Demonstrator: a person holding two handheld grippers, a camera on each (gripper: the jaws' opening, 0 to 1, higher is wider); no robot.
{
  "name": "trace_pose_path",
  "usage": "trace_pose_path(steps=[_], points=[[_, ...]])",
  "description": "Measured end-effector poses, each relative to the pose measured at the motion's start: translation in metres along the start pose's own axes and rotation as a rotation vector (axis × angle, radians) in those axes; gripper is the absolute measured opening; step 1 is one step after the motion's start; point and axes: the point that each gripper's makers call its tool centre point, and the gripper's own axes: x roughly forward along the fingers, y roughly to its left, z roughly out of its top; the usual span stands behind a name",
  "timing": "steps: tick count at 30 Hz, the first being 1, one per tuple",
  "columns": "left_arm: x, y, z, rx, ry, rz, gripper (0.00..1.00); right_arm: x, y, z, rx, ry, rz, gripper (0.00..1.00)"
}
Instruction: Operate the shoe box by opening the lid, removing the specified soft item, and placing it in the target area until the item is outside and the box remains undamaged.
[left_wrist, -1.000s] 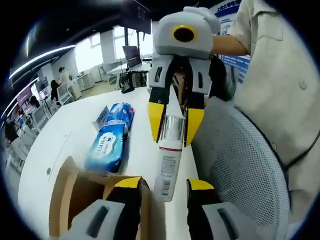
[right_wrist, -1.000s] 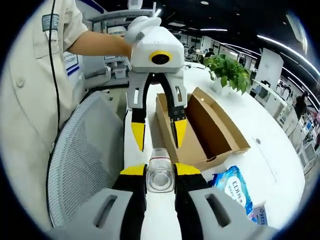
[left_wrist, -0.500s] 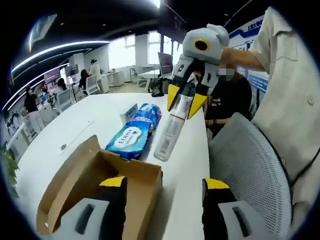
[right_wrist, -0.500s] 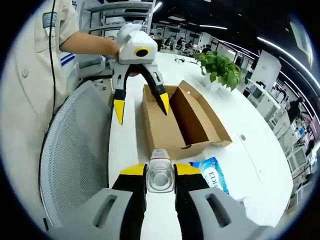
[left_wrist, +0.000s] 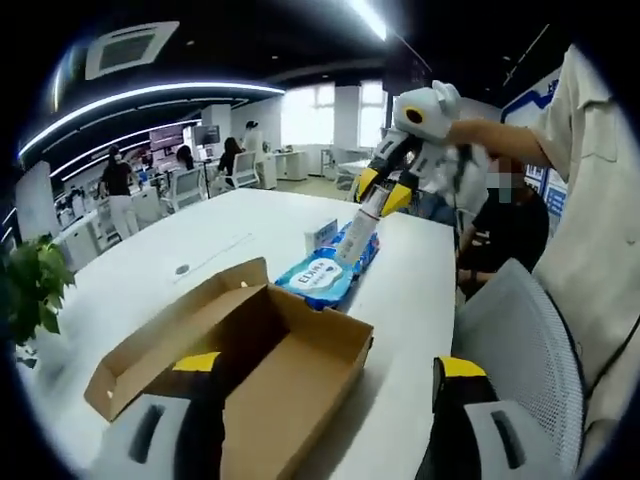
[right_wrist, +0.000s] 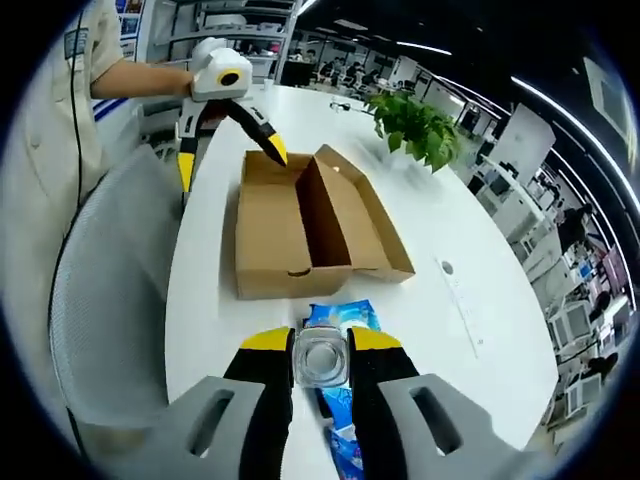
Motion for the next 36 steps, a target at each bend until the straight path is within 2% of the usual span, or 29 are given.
trace_pose_path(steps=[10, 16, 24, 36], points=[[-0.022, 0.013, -0.008, -0.045, -0.025, 0.098, 1.00, 0.009, -0.035, -0.005, -0.026, 0.052, 0.022, 0.17], [-0.035, 0.015, -0.017, -0.090, -0.025, 0.139, 1.00, 0.015, -0.052, -0.009, -0.042, 0.082, 0.031, 0.18], [-0.056, 0.025, -0.020, -0.119, -0.049, 0.210, 1.00, 0.030, -0.080, -0.023, -0.072, 0.142, 0.048, 0.18], [-0.074, 0.030, -0.030, -0.162, -0.055, 0.263, 1.00, 0.055, -0.096, -0.037, -0.103, 0.194, 0.090, 0.18]])
